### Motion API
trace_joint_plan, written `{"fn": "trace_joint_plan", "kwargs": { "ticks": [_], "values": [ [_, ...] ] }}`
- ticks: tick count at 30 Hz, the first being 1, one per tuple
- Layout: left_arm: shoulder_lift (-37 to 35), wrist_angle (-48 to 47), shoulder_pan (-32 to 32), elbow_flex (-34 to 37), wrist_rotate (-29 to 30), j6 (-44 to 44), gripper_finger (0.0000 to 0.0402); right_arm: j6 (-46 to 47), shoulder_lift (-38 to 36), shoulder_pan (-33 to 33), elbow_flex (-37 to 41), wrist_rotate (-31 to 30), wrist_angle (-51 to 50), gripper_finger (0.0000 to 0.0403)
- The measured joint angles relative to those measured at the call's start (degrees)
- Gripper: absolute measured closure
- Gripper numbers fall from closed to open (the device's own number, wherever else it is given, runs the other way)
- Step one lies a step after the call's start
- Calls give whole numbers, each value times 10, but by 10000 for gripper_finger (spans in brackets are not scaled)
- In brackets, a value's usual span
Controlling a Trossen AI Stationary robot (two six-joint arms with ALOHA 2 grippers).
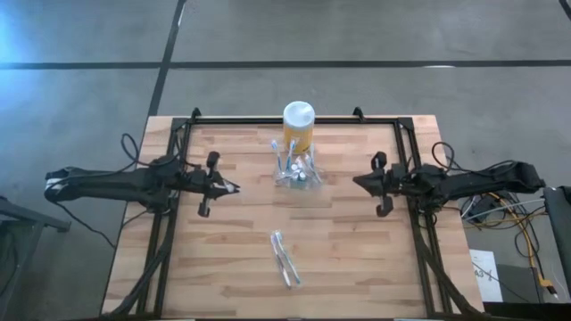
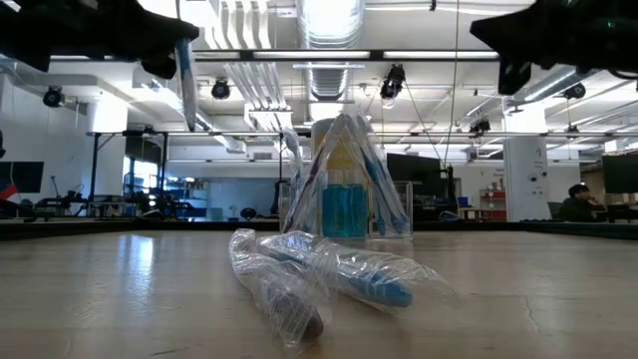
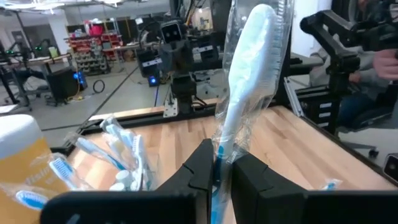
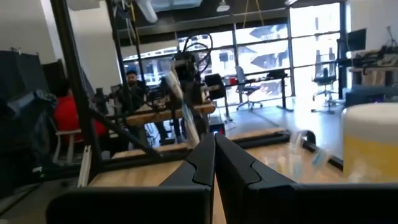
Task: Pick & Place toothbrushing station
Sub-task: Put the blue toothbrush into the transparent organizer
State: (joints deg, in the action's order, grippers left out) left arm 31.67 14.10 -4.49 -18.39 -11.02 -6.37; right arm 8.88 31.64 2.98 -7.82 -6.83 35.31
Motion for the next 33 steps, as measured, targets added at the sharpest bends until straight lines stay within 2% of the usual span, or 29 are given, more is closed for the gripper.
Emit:
{"fn": "trace_joint_plan", "kwargs": {
  "ticks": [6,10,17,23,28,33],
  "values": [
    [27,28,-5,0,0,9,371,-15,-12,0,74,-2,120,394],
    [75,75,-8,0,3,9,371,-32,-9,0,73,-6,104,394],
    [227,297,-50,-7,-6,4,372,-46,-6,0,73,-8,109,394],
    [370,370,-138,-53,-81,61,372,-50,1,1,73,-7,98,394],
    [465,526,-154,-61,-82,93,372,-32,8,1,73,-6,84,394],
    [532,548,-158,-64,-56,120,372,-34,28,1,73,-7,82,394]
  ]
}}
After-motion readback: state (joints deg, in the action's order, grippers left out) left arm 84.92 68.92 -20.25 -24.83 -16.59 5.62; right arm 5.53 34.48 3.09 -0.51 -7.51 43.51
